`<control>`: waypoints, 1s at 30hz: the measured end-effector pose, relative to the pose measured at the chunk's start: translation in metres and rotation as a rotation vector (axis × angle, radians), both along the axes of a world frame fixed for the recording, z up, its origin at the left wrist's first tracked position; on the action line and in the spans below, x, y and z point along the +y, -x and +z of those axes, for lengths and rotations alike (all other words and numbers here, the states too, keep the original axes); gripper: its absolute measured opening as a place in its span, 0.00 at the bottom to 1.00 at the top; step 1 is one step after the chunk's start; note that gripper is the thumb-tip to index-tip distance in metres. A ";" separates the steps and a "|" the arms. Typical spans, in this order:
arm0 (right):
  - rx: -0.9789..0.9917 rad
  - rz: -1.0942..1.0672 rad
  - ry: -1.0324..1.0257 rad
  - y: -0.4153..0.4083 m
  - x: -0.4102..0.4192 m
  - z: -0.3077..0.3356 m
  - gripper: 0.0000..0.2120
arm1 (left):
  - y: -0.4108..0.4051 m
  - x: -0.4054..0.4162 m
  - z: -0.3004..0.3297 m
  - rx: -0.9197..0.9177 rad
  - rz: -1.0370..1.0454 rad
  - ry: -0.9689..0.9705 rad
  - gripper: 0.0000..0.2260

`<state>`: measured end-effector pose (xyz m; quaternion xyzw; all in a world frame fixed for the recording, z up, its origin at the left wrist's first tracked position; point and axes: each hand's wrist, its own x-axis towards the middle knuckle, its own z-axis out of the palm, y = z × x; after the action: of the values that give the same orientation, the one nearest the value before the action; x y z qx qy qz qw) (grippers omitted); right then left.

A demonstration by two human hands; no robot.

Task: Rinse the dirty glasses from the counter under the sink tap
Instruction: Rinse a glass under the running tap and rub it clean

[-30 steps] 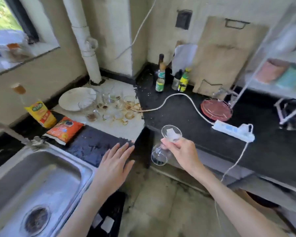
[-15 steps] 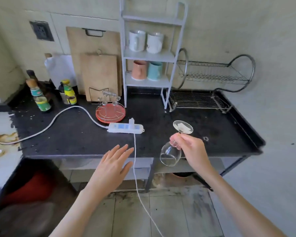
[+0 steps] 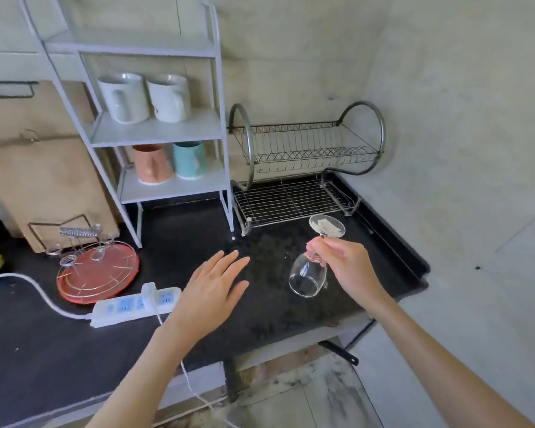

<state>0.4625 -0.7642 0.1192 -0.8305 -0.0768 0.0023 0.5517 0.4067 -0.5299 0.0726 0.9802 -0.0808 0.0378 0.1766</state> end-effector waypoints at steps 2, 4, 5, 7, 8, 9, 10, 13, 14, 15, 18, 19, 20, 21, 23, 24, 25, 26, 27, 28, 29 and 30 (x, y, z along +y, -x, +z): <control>-0.020 -0.017 0.005 -0.034 0.003 0.000 0.09 | -0.039 0.005 0.001 -0.001 -0.033 -0.030 0.32; -0.029 -0.036 0.026 -0.068 0.009 0.004 0.09 | -0.076 0.011 0.007 -0.012 -0.059 -0.051 0.30; -0.038 -0.044 0.029 -0.085 0.011 0.006 0.09 | -0.094 0.015 0.012 -0.028 -0.067 -0.062 0.29; -0.078 -0.055 0.053 -0.117 0.016 0.015 0.10 | -0.128 0.023 0.024 -0.054 -0.052 -0.068 0.25; -0.096 -0.057 0.059 -0.133 0.020 0.020 0.10 | -0.143 0.026 0.029 -0.047 -0.045 -0.068 0.24; -0.101 -0.055 0.039 -0.148 0.023 0.026 0.10 | -0.158 0.030 0.034 -0.051 -0.043 -0.065 0.24; -0.100 -0.045 -0.001 -0.163 0.028 0.033 0.09 | -0.171 0.033 0.039 -0.068 -0.043 -0.064 0.24; -0.162 -0.014 -0.035 -0.210 0.043 0.053 0.08 | -0.206 0.036 0.055 -0.109 -0.039 -0.067 0.25; -0.189 -0.005 -0.025 -0.226 0.048 0.058 0.09 | -0.217 0.036 0.058 -0.120 -0.034 -0.080 0.26; -0.204 0.004 -0.017 -0.244 0.054 0.062 0.10 | -0.228 0.036 0.059 -0.149 -0.033 -0.104 0.26; -0.253 0.022 0.055 -0.295 0.072 0.066 0.12 | -0.256 0.034 0.062 -0.259 -0.029 -0.167 0.27; -0.263 0.026 0.085 -0.311 0.078 0.065 0.13 | -0.263 0.033 0.063 -0.278 -0.013 -0.182 0.27; -0.264 0.034 0.121 -0.327 0.084 0.063 0.15 | -0.270 0.031 0.064 -0.293 0.007 -0.195 0.27; -0.260 0.048 0.161 -0.342 0.090 0.060 0.17 | -0.276 0.030 0.066 -0.309 0.028 -0.213 0.26; -0.242 0.104 0.232 -0.366 0.100 0.050 0.18 | -0.286 0.027 0.066 -0.324 0.072 -0.276 0.25; -0.232 0.139 0.250 -0.375 0.105 0.045 0.17 | -0.289 0.027 0.065 -0.315 0.086 -0.301 0.25; -0.228 0.170 0.261 -0.383 0.110 0.040 0.15 | -0.291 0.026 0.063 -0.312 0.095 -0.312 0.25; -0.232 0.195 0.274 -0.390 0.114 0.035 0.13 | -0.292 0.025 0.061 -0.314 0.102 -0.313 0.25; -0.237 0.213 0.289 -0.395 0.117 0.031 0.12 | -0.293 0.025 0.060 -0.320 0.106 -0.313 0.25; -0.237 0.233 0.303 -0.400 0.121 0.027 0.12 | -0.293 0.024 0.059 -0.323 0.110 -0.313 0.25; -0.234 0.259 0.325 -0.403 0.125 0.024 0.13 | -0.292 0.024 0.058 -0.328 0.115 -0.317 0.25; -0.233 0.289 0.359 -0.406 0.128 0.020 0.13 | -0.292 0.023 0.058 -0.330 0.124 -0.326 0.25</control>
<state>0.8687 -0.6365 0.1387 -0.8903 -0.2559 -0.0012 0.3766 0.6985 -0.5070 0.1307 0.9794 -0.0534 0.1947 -0.0021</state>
